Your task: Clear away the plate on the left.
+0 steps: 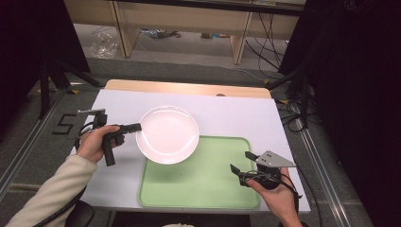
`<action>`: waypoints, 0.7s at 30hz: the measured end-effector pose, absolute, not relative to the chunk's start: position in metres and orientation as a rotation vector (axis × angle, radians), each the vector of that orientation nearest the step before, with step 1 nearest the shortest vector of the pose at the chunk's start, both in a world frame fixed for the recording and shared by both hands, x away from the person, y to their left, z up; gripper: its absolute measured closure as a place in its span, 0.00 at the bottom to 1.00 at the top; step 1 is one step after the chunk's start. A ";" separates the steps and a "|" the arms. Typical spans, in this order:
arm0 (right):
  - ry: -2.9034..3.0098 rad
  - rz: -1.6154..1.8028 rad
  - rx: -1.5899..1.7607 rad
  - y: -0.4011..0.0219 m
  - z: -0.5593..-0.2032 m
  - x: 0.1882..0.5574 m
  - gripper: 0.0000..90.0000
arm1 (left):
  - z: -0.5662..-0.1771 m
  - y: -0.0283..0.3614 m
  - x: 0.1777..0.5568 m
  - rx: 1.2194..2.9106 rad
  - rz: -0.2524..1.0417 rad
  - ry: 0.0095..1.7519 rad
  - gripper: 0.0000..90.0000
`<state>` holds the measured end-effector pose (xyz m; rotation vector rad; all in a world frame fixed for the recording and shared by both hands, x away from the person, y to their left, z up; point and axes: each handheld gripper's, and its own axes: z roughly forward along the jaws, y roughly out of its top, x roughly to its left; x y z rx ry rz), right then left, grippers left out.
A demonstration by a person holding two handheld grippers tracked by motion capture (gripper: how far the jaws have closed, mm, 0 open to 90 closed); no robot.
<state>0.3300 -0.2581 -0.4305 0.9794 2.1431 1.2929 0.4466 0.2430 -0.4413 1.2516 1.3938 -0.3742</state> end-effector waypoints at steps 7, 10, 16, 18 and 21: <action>2.151 1.295 0.992 -0.258 -0.430 0.329 0.30 | -0.442 0.238 0.445 1.269 -0.396 1.386 0.96; 2.152 1.295 0.991 -0.258 -0.430 0.329 0.30 | -0.441 0.236 0.444 1.278 -0.399 1.382 0.96; 2.142 1.292 0.975 -0.259 -0.430 0.330 0.30 | -0.441 0.232 0.443 1.282 -0.411 1.390 0.96; 2.143 1.292 0.975 -0.259 -0.430 0.330 0.30 | -0.442 0.231 0.443 1.293 -0.409 1.376 0.96; 2.152 1.295 0.990 -0.258 -0.430 0.329 0.30 | -0.443 0.230 0.443 1.299 -0.413 1.366 0.96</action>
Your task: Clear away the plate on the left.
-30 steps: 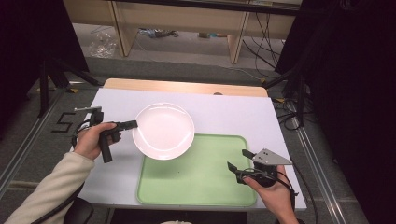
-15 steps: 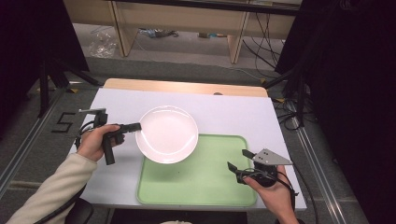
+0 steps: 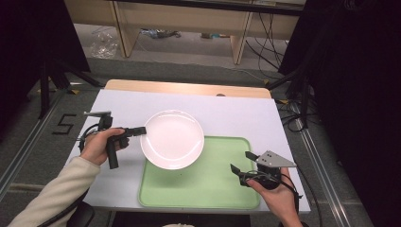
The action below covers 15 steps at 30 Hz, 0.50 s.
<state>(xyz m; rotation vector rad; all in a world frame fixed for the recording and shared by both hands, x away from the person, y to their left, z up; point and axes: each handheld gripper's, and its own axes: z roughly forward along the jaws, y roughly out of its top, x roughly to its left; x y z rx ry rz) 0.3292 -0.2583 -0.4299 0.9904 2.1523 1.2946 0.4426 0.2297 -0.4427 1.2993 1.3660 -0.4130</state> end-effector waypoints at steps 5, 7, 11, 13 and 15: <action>2.153 1.292 0.991 -0.258 -0.430 0.329 0.30 | -0.443 0.227 0.442 1.308 -0.412 1.370 0.96; 2.152 1.294 0.990 -0.258 -0.430 0.329 0.30 | -0.443 0.226 0.442 1.308 -0.419 1.365 0.96; 2.143 1.292 0.976 -0.259 -0.430 0.330 0.30 | -0.444 0.224 0.441 1.318 -0.417 1.365 0.96; 2.143 1.291 0.975 -0.259 -0.430 0.330 0.30 | -0.445 0.223 0.441 1.330 -0.417 1.361 0.96; 2.148 1.279 0.982 -0.259 -0.429 0.329 0.30 | -0.446 0.222 0.441 1.335 -0.419 1.359 0.96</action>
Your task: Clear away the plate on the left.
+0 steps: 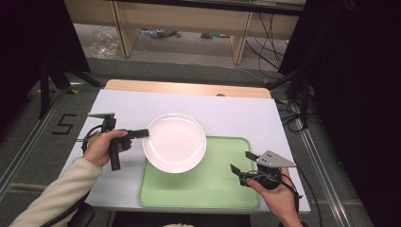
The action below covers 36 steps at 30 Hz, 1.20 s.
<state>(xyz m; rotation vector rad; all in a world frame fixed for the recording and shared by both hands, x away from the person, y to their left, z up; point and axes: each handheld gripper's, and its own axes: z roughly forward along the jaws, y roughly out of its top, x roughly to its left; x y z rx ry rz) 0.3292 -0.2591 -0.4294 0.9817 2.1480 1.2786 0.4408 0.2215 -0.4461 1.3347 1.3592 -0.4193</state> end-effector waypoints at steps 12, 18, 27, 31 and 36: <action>2.148 1.280 0.981 -0.259 -0.429 0.329 0.30 | -0.451 0.215 0.441 1.384 -0.419 1.333 0.96; 2.153 1.294 0.991 -0.258 -0.430 0.329 0.30 | -0.451 0.206 0.439 1.382 -0.456 1.384 0.96; 2.144 1.291 0.976 -0.259 -0.430 0.330 0.30 | -0.454 0.201 0.439 1.413 -0.463 1.397 0.96; 2.152 1.292 0.992 -0.258 -0.430 0.329 0.30 | -0.456 0.200 0.439 1.426 -0.466 1.398 0.95; 2.157 1.284 0.993 -0.258 -0.429 0.329 0.30 | -0.459 0.196 0.439 1.447 -0.472 1.409 0.95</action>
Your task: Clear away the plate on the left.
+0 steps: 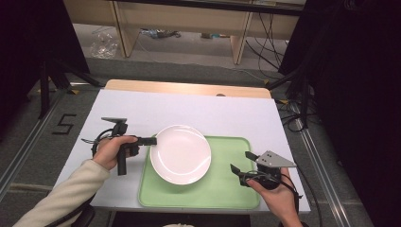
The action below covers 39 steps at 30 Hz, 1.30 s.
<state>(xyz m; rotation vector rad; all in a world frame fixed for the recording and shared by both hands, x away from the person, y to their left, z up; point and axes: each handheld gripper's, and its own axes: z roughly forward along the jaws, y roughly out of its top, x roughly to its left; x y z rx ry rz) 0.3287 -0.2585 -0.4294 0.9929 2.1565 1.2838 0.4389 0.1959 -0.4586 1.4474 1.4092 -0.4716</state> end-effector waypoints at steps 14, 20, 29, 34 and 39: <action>2.158 1.285 0.989 -0.258 -0.429 0.329 0.30 | -0.468 0.187 0.439 1.507 -0.518 1.416 0.95; 2.149 1.284 0.977 -0.259 -0.429 0.329 0.30 | -0.470 0.186 0.439 1.515 -0.517 1.435 0.95; 2.148 1.294 0.971 -0.258 -0.430 0.330 0.30 | -0.472 0.185 0.440 1.582 -0.473 1.460 0.96; 2.153 1.289 0.972 -0.258 -0.430 0.329 0.30 | -0.476 0.184 0.440 1.613 -0.437 1.464 0.96; 2.152 1.289 0.975 -0.258 -0.431 0.329 0.30 | -0.477 0.183 0.441 1.656 -0.411 1.469 0.95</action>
